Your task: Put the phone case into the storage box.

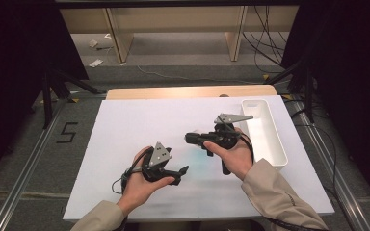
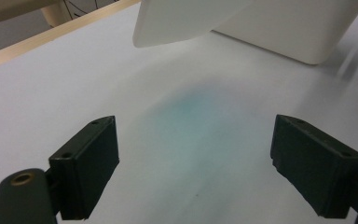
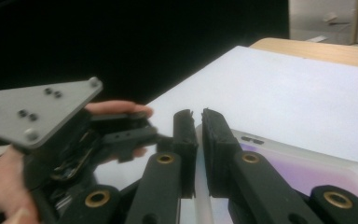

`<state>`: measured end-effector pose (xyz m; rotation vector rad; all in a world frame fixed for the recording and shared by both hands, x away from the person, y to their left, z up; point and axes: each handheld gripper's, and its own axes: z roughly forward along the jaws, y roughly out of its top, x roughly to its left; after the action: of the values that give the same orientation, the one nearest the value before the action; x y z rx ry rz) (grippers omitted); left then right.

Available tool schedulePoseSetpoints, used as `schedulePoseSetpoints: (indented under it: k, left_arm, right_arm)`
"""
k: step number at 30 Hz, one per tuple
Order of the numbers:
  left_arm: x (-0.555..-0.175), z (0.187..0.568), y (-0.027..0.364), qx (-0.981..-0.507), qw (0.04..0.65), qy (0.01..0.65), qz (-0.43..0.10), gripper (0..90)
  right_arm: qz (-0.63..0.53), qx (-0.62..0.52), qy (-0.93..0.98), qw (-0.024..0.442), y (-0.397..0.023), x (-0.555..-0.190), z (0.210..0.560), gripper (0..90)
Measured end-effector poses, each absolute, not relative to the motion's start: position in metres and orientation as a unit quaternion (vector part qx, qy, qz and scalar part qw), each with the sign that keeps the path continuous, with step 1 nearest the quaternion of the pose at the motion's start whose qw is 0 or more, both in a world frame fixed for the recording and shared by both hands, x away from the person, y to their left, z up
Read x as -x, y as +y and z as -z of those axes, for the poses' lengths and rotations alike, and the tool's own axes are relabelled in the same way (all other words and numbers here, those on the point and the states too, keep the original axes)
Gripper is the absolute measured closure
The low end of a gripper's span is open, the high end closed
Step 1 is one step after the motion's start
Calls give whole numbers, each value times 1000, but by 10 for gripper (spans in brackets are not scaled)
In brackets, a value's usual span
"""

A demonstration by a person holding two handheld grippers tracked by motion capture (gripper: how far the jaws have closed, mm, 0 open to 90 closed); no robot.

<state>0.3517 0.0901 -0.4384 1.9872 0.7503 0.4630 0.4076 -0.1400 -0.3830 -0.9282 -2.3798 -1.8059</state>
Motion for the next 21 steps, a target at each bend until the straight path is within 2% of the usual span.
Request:
schedulePoseSetpoints:
  k: [4, 11, 21]
  left_arm:
    - [-352, 438, 90, -814, 468, 285, -191, 136]
    - [-355, 433, 91, -819, 474, 237, -220, 124]
    - [-366, 438, 90, -830, 467, 200, -232, 163]
  right_arm:
    - [570, 270, -775, 32, -140, -405, 375, 852]
    - [554, 240, -789, 115, -144, -405, 371, 851]
    - [544, 234, -791, 153, -138, -404, 377, 851]
